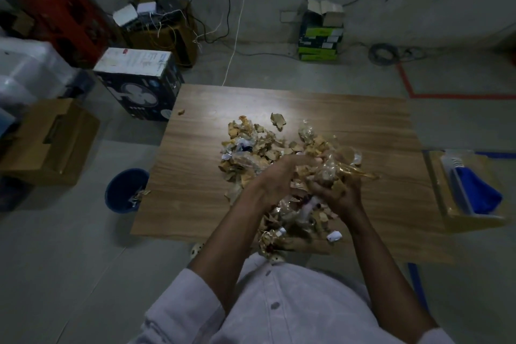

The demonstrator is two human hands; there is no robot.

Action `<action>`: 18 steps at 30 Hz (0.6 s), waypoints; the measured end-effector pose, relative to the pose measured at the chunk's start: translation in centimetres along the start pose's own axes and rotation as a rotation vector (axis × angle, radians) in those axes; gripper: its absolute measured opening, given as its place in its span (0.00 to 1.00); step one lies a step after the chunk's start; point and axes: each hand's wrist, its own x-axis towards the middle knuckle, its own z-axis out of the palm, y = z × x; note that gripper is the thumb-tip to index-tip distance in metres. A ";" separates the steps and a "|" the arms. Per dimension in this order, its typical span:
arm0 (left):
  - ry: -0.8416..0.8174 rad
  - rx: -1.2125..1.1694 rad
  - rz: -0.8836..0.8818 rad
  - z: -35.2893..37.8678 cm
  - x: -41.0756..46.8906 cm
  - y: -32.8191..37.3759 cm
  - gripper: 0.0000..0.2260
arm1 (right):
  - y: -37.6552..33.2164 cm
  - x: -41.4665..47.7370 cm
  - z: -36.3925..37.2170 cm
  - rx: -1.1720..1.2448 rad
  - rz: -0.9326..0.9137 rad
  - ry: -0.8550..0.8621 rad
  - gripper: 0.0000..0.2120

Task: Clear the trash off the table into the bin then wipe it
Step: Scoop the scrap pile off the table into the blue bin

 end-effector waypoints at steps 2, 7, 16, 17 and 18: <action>0.026 0.015 -0.005 -0.8 -0.1 0.2 0.15 | -0.6 0.1 0.2 0.222 0.135 0.145 0.15; 0.318 -0.121 -0.295 -2.2 0.4 -3.4 0.39 | -1.1 1.8 0.6 0.460 0.201 0.422 0.14; 0.150 -0.579 0.050 1.7 1.1 -3.2 0.34 | -1.6 -1.1 4.8 0.404 0.351 0.107 0.16; 0.165 -0.542 0.074 1.6 1.1 -3.0 0.30 | -1.8 -1.3 5.0 0.341 0.301 0.117 0.11; 0.185 -0.504 0.071 1.4 1.0 -3.0 0.24 | -2.0 -1.5 5.1 0.287 0.265 0.127 0.10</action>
